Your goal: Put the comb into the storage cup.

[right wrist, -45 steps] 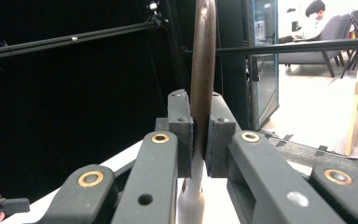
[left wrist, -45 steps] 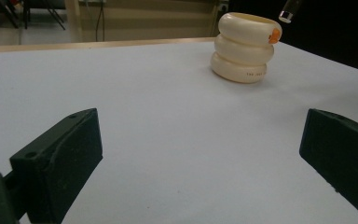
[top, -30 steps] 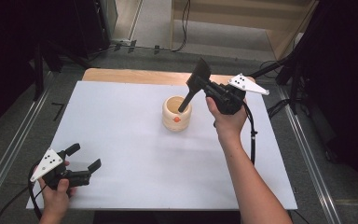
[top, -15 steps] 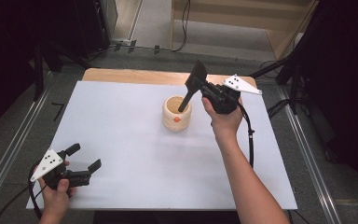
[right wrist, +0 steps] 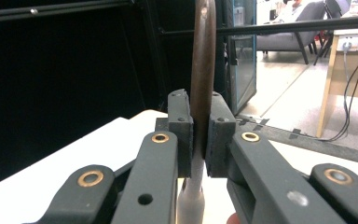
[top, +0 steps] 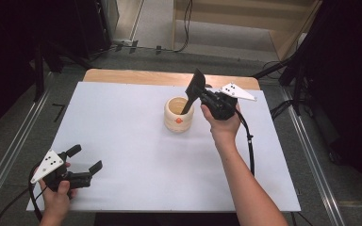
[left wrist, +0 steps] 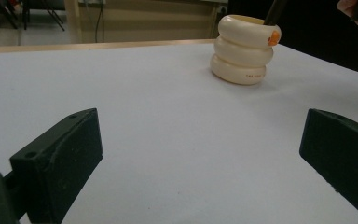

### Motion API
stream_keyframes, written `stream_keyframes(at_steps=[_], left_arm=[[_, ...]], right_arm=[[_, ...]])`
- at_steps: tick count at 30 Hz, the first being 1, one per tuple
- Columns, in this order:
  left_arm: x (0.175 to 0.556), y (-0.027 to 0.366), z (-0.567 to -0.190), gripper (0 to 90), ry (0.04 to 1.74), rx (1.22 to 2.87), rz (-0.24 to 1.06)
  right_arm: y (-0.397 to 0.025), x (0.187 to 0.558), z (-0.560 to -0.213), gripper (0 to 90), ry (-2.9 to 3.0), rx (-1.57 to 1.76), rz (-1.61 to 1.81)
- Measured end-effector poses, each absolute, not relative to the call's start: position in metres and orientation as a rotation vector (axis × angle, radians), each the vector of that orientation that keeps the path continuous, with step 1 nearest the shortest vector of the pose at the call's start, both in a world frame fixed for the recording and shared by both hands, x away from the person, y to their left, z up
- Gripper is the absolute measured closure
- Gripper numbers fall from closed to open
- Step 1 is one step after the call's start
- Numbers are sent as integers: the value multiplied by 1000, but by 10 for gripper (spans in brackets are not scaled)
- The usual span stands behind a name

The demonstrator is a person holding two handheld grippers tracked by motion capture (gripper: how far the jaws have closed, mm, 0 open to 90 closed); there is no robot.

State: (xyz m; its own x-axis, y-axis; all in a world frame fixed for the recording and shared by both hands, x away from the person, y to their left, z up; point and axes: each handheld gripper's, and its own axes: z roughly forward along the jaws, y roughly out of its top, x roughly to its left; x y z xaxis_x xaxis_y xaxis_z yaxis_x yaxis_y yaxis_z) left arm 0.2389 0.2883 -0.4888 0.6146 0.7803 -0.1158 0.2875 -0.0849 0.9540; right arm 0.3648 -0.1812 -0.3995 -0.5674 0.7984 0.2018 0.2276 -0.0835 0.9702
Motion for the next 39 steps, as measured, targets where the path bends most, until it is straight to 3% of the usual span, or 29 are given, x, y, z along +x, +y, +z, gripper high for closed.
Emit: stream_keyframes(at_steps=[35,37,39], left_arm=[[238,288,-489,0,889,1653,528],[238,288,-489,0,889,1653,527],[238,288,-489,0,889,1655,529]], right_arm=[[-175,378,-442,818,1749,1244,1718],[-178,379,-443,809,1740,1263,1724],[-180,380,-444,728,1738,1265,1719]])
